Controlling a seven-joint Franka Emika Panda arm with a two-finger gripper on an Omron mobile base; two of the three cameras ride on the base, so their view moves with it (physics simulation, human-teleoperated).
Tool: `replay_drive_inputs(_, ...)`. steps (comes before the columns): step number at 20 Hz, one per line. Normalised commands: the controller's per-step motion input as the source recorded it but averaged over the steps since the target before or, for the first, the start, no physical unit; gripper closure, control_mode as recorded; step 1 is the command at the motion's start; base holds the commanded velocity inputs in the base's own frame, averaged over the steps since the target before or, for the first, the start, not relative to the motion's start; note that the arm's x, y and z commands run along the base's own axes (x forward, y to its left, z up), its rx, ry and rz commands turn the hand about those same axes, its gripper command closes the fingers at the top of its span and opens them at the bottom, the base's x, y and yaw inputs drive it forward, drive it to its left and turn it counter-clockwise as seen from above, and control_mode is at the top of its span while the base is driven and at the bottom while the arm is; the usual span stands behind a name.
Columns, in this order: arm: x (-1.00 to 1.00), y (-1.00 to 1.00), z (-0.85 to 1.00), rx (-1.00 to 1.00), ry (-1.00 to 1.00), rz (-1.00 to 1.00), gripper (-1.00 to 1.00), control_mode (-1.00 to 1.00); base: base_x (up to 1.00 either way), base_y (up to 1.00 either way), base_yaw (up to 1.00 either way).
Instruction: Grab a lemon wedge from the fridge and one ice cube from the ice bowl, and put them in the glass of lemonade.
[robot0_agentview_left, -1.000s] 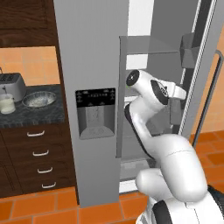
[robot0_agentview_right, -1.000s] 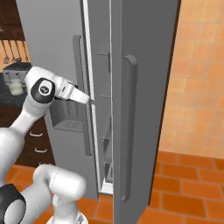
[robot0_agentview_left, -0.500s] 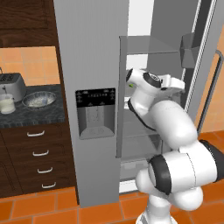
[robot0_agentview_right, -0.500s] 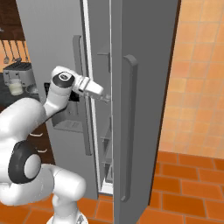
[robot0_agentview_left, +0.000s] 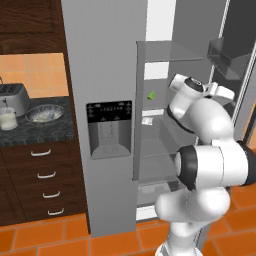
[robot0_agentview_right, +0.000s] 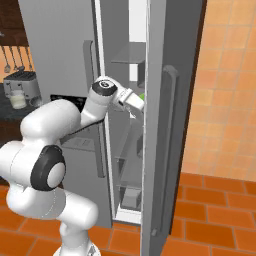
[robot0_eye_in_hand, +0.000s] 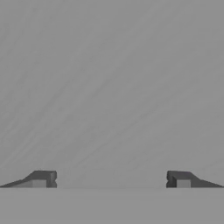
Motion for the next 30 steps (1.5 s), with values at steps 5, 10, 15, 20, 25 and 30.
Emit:
replay_drive_inputs(5, -0.22, -0.92, 0.0, 0.0, -0.04, -0.16, -1.0, -1.0, 0.0, 0.0, 0.0)
replay_drive_inputs(10, -0.02, -0.35, 0.0, 0.0, -0.24, -0.02, -1.0, -1.0, 0.0, 0.0, 0.0)
replay_drive_inputs(15, -0.2, -0.2, -0.04, 0.0, -0.29, 0.04, -1.0, -1.0, 0.0, 0.0, 0.0)
replay_drive_inputs(20, -0.46, 0.63, 0.16, 0.04, -0.18, 0.32, -1.0, -1.0, 0.0, 0.0, 0.0)
replay_drive_inputs(25, -0.12, 1.0, 0.0, 0.07, -0.01, 0.44, -1.0, -1.0, 0.0, 0.0, 0.0)
replay_drive_inputs(30, 0.01, 1.0, -0.01, 0.19, 0.01, 0.5, -1.0, -1.0, 0.0, 0.0, 0.0)
